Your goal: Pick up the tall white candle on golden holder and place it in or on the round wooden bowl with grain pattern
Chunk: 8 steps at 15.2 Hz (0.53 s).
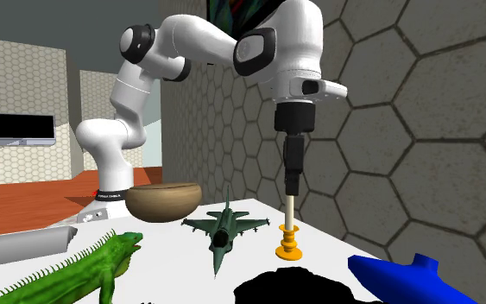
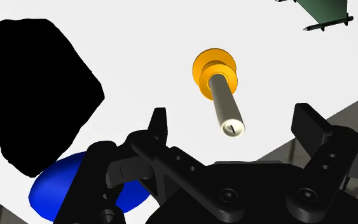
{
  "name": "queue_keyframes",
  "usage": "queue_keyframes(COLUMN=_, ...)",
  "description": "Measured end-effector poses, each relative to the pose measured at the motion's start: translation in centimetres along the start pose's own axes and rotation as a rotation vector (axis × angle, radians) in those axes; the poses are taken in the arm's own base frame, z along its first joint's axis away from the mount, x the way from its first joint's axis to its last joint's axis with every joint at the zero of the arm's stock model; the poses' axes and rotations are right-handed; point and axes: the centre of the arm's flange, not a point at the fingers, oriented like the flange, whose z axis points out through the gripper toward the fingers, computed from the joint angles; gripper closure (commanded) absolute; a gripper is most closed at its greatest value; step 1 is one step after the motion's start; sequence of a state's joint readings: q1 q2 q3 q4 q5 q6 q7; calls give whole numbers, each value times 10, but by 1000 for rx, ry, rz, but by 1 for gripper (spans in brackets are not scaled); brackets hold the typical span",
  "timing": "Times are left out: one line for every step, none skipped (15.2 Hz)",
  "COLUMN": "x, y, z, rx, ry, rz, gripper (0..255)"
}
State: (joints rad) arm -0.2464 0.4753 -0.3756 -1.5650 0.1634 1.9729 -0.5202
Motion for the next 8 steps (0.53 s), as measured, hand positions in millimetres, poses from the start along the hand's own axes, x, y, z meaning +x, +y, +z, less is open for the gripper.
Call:
queue_keyframes(x=0, y=0, z=0, rx=0, ry=0, rz=0, gripper=0)
queue_keyframes(x=0, y=0, z=1, rx=0, ry=0, rz=0, gripper=0)
queue_keyframes(x=0, y=0, z=1, rx=0, ry=0, rz=0, gripper=0)
queue_keyframes(x=0, y=0, z=1, rx=0, ry=0, rz=0, gripper=0)
queue_keyframes(x=0, y=0, z=1, rx=0, ry=0, rz=0, gripper=255)
queue_keyframes(x=0, y=0, z=1, rx=0, ry=0, rz=0, gripper=255)
queue_keyframes(x=0, y=0, z=1, rx=0, ry=0, rz=0, gripper=255)
queue_keyframes(x=0, y=0, z=1, rx=0, ry=0, rz=0, gripper=255)
